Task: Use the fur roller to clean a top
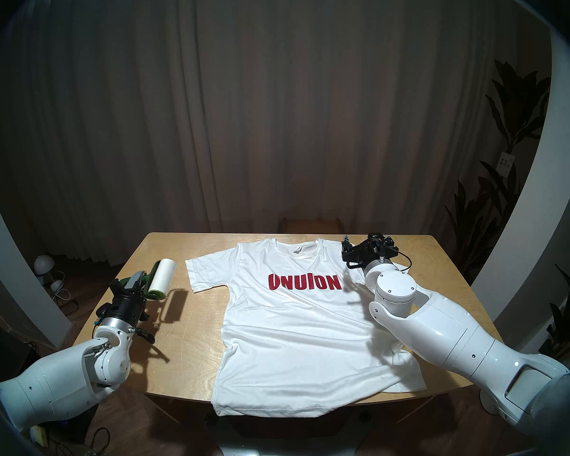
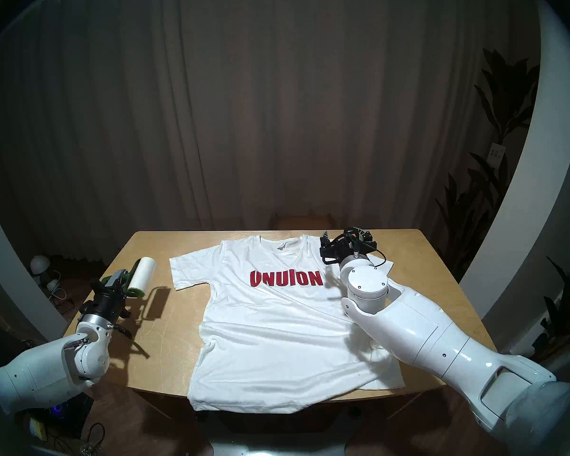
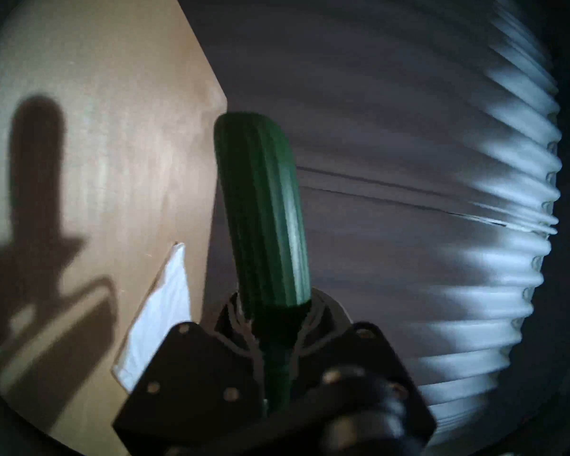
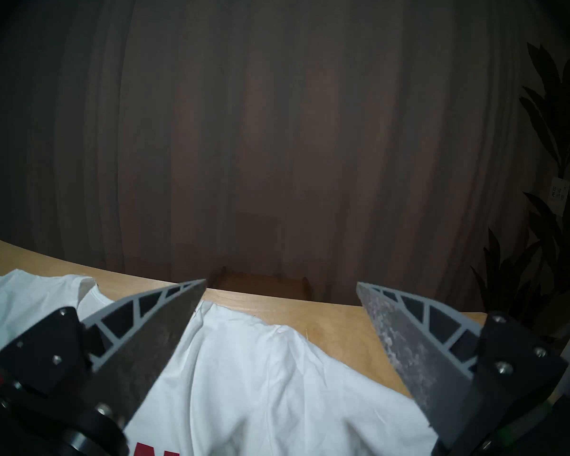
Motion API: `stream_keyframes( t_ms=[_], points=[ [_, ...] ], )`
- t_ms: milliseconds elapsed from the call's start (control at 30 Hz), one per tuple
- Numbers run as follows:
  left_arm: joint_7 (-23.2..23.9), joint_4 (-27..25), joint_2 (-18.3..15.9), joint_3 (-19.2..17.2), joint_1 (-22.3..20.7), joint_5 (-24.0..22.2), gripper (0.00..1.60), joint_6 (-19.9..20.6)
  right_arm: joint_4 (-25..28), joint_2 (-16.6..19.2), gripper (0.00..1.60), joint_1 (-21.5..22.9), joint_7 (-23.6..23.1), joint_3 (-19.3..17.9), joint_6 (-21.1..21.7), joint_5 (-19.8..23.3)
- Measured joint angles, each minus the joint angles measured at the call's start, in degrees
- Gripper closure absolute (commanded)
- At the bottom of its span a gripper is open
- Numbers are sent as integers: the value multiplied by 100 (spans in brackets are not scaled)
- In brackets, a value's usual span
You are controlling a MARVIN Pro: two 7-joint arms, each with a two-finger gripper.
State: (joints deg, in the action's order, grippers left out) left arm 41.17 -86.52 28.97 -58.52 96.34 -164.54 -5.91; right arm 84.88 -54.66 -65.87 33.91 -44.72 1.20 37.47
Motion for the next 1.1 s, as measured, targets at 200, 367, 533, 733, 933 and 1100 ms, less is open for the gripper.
stream_keyframes(
  t_ms=[200,367,533,733,933,1100],
  points=[
    [-31,-129,-189,-308,418,-58,160,602,-247,-164,0,100,253,150,-56,-292],
    [-454,-146,-286,-574,754,-58,160,1097,-382,-266,0,145,467,223,-144,-477],
    [-1026,-166,-301,-950,1041,-57,160,1325,-397,-318,0,151,640,236,-246,-605],
    [-1805,-361,-357,-1259,1247,-57,160,867,-375,-338,0,147,793,230,-330,-697],
    [-2290,-625,-442,-1378,1351,-57,160,226,-295,-324,0,112,901,225,-390,-736],
    [-2578,-750,-496,-1402,1374,-57,160,50,-229,-250,0,41,973,213,-449,-746]
  ],
)
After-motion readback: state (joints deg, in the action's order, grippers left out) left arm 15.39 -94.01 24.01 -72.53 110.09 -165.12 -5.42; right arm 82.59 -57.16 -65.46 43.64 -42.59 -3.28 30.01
